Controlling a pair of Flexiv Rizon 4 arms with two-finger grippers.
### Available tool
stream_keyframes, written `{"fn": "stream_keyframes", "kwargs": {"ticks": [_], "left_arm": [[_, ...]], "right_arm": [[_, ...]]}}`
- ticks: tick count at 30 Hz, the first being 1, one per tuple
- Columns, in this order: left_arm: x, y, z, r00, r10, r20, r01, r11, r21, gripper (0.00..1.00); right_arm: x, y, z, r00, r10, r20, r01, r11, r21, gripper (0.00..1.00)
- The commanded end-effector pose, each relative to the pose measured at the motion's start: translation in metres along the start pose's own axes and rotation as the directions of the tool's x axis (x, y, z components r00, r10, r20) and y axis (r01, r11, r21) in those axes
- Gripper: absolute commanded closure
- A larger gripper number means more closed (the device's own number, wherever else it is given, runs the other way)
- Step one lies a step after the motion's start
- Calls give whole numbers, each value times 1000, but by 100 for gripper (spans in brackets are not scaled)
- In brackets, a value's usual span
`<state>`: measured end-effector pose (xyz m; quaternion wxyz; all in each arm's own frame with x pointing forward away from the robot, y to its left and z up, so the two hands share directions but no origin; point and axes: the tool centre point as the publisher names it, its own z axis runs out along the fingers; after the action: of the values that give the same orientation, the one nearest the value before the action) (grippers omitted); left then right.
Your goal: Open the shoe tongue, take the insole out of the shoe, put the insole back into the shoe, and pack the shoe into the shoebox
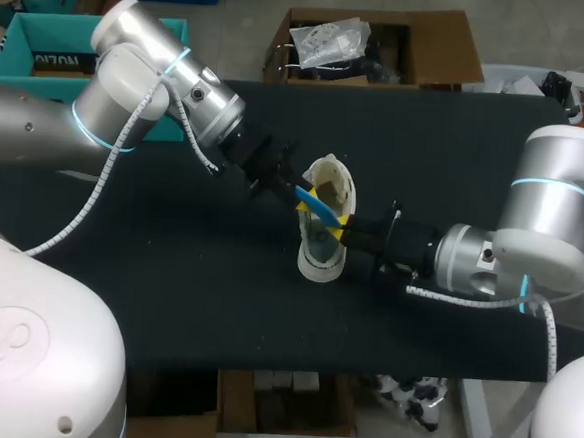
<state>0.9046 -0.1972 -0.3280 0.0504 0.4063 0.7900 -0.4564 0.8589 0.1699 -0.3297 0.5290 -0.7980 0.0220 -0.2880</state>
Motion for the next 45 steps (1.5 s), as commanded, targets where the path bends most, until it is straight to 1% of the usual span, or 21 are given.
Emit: {"fn": "stream_keyframes", "kwargs": {"ticks": [1,10,19,22,45], "left_arm": [[-1,4,2,1000,0,-7,0,1000,12,100],[4,3,3,1000,-3,-27,3,1000,22,100],[6,1,2,1000,-6,-24,7,1000,22,100],[6,1,2,1000,-12,-13,12,1000,20,100],[6,1,2,1000,-12,-13,12,1000,20,100]], "right_arm": [[-3,1,4,1000,-1,-14,1,1000,-2,100],[0,7,3,1000,5,-23,-5,1000,-6,100],[2,17,6,1000,12,-21,-12,1000,10,100],[3,18,7,1000,12,-11,-11,999,33,100],[3,18,7,1000,12,-11,-11,999,33,100]]}}
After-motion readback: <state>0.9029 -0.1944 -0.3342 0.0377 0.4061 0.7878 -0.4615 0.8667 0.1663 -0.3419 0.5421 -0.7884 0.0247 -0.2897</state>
